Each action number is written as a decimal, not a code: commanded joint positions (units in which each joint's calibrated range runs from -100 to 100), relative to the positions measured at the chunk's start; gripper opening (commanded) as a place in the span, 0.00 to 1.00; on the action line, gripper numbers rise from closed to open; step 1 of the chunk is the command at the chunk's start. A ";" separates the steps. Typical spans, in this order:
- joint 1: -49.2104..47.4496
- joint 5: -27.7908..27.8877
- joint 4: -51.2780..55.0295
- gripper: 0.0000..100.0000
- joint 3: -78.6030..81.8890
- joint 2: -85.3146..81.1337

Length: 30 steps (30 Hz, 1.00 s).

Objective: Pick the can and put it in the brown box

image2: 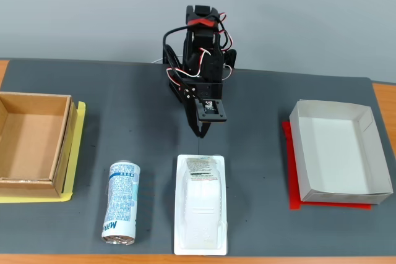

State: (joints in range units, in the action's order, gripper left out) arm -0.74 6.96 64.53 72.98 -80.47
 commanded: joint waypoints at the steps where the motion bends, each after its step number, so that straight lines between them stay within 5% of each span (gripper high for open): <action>1: 2.36 2.26 -4.17 0.01 -12.80 10.97; 12: 11.54 9.51 -7.98 0.01 -42.30 42.23; 27: 19.75 9.92 -7.72 0.02 -71.35 76.20; 30: 19.75 9.66 -7.20 0.09 -72.35 79.84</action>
State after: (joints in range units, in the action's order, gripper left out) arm 18.70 16.83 57.44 4.71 -3.38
